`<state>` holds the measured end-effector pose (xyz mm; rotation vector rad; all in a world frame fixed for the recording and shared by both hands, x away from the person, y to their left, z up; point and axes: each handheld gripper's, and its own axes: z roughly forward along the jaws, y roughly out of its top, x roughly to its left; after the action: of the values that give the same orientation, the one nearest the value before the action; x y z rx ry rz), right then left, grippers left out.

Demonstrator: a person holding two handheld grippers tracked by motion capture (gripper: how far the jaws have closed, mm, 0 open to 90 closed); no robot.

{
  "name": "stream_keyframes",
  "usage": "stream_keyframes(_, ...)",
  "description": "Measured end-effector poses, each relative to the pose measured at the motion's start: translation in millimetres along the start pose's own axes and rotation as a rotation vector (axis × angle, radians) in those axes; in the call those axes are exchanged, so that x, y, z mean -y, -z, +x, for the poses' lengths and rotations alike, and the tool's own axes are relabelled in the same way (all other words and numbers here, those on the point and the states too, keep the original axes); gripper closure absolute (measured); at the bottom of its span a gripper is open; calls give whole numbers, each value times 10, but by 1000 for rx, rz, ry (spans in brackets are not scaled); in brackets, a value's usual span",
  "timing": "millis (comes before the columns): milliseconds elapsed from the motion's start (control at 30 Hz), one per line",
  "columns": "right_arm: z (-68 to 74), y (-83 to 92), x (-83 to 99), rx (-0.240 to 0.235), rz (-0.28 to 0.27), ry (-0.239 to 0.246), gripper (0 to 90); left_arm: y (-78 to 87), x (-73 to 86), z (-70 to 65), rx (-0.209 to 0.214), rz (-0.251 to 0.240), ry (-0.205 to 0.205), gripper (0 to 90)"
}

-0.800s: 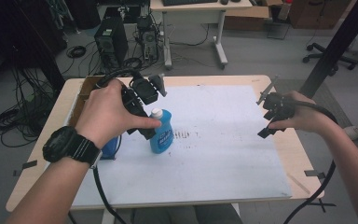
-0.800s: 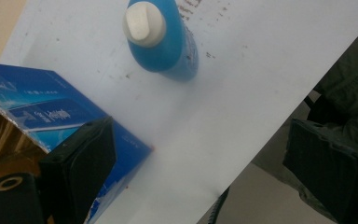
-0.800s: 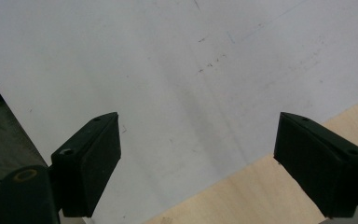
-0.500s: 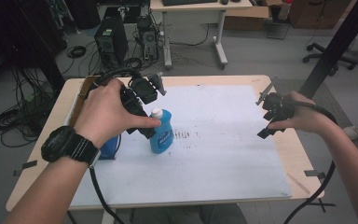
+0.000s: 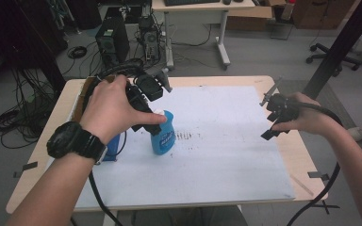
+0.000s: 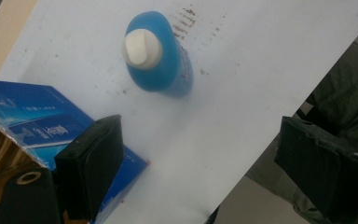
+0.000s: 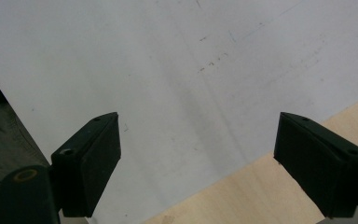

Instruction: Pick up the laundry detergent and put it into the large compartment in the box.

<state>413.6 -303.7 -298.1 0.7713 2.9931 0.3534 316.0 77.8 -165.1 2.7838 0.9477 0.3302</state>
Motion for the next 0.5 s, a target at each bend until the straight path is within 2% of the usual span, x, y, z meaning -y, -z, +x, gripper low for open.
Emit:
stream_keyframes(233, 0, -3, -7, -2, 1, 1, 148, -22, -53, 65, 8, 8, 24, 146)
stream_keyframes(500, -9, -7, -7, -2, 4, -1, 148, -85, -155, 151, -3, 53, 41, 137)
